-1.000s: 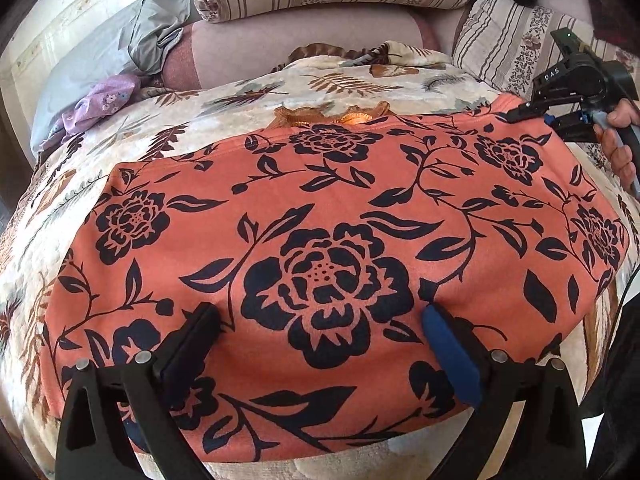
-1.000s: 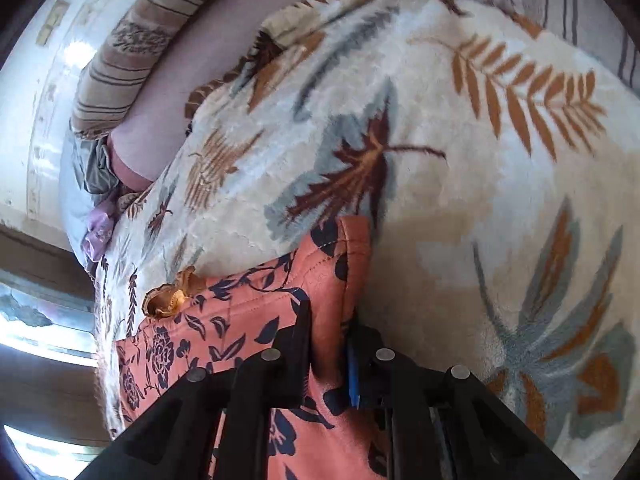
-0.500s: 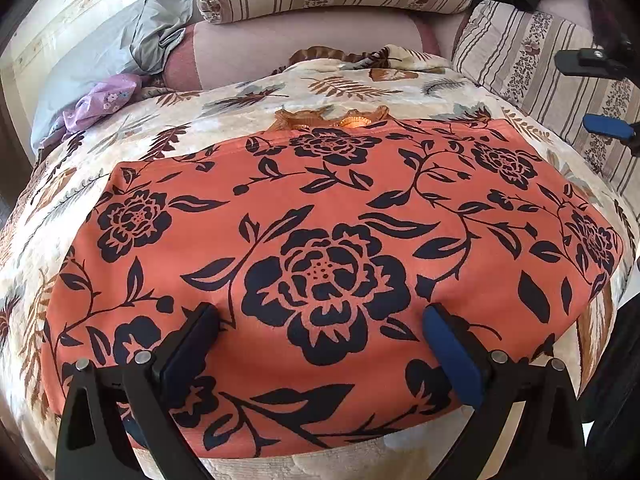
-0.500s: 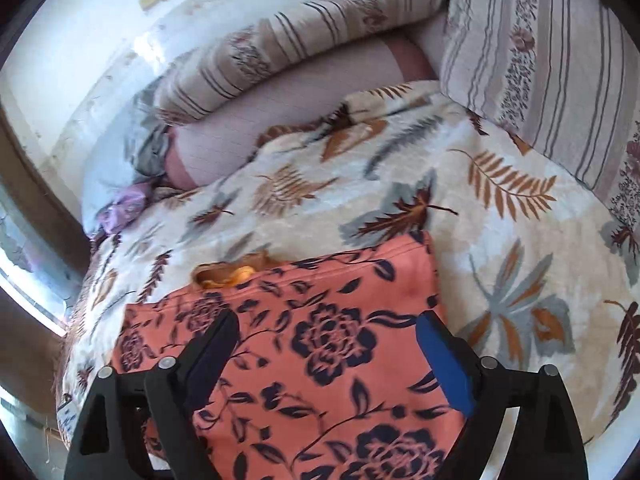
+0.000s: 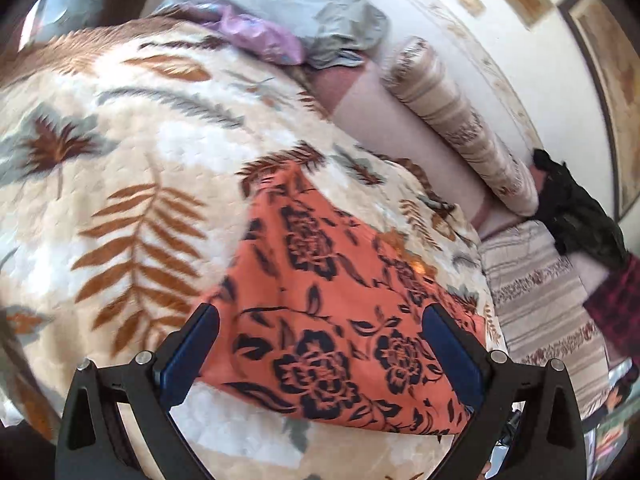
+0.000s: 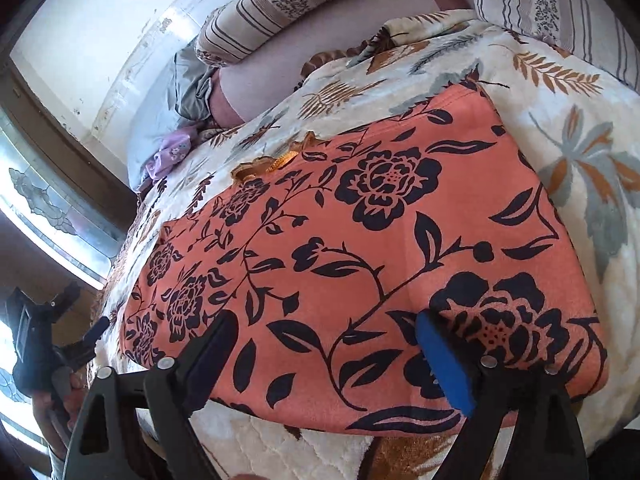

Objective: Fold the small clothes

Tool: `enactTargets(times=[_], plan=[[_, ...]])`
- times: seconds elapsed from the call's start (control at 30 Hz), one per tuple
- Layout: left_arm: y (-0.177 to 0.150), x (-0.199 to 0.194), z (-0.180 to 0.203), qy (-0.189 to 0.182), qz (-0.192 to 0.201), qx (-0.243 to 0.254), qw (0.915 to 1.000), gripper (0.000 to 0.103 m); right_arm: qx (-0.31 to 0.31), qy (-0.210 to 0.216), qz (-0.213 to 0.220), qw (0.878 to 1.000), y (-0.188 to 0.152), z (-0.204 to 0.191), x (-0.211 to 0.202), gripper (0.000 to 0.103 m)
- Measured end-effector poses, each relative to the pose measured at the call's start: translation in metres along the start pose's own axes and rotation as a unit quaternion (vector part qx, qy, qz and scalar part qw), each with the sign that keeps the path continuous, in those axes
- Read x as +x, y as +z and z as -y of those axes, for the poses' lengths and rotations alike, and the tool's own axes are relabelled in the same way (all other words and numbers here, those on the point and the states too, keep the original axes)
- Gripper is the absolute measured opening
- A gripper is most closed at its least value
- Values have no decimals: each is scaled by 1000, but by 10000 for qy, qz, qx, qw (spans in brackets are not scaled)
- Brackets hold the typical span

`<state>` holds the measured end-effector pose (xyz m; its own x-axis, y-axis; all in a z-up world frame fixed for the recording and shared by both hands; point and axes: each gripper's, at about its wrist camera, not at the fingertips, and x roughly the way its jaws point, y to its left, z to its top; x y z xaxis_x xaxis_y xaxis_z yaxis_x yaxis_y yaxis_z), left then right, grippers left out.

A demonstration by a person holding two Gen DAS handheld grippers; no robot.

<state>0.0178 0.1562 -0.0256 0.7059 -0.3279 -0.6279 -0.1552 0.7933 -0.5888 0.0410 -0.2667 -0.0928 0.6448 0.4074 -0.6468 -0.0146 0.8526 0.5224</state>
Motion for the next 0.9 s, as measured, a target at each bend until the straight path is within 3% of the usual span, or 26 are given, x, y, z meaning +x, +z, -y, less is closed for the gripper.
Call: enactTargets(times=[0.1, 0.27, 0.37, 0.47, 0.5, 0.53, 0.6, 0.67, 0.73, 0.8, 0.87, 0.9], plan=[[-4, 0, -22, 291, -147, -395, 9987, 100, -48, 52, 121, 9999, -3, -1, 0, 101], [-17, 13, -31, 566, -585, -468, 9956, 100, -109, 90, 154, 9998, -4, -2, -1, 101], [-18, 11, -31, 581, -561, -573, 9951, 100, 86, 292, 152, 9994, -2, 5, -4, 101], [-18, 18, -32, 417, -796, -682, 9936, 97, 181, 391, 139, 9990, 0, 9, -4, 101], [-18, 23, -32, 439, -932, -607, 9928, 69, 190, 397, 134, 9989, 0, 9, -4, 101], [-18, 28, -33, 685, -1114, -554, 9899, 24, 197, 401, 127, 9989, 0, 9, -4, 101], [-14, 28, -33, 651, -1235, -686, 9878, 14, 220, 419, 112, 9988, 0, 9, -5, 101], [-8, 8, -6, 850, -799, 5, 9932, 14, 260, 472, 106, 9985, 0, 11, -6, 101], [-10, -5, 26, 1106, -433, 827, 9895, 14, 282, 517, 104, 9982, -1, 13, -7, 101], [-18, 8, 27, 1435, -663, 950, 9828, 18, 268, 526, 96, 9982, -1, 13, -8, 101], [-30, 43, -4, 1849, -1489, 638, 9693, 32, 276, 544, 90, 9981, -1, 14, -8, 101], [-31, 38, -9, 1670, -1234, 538, 9767, 34, 293, 565, 85, 9979, -1, 14, -8, 101]])
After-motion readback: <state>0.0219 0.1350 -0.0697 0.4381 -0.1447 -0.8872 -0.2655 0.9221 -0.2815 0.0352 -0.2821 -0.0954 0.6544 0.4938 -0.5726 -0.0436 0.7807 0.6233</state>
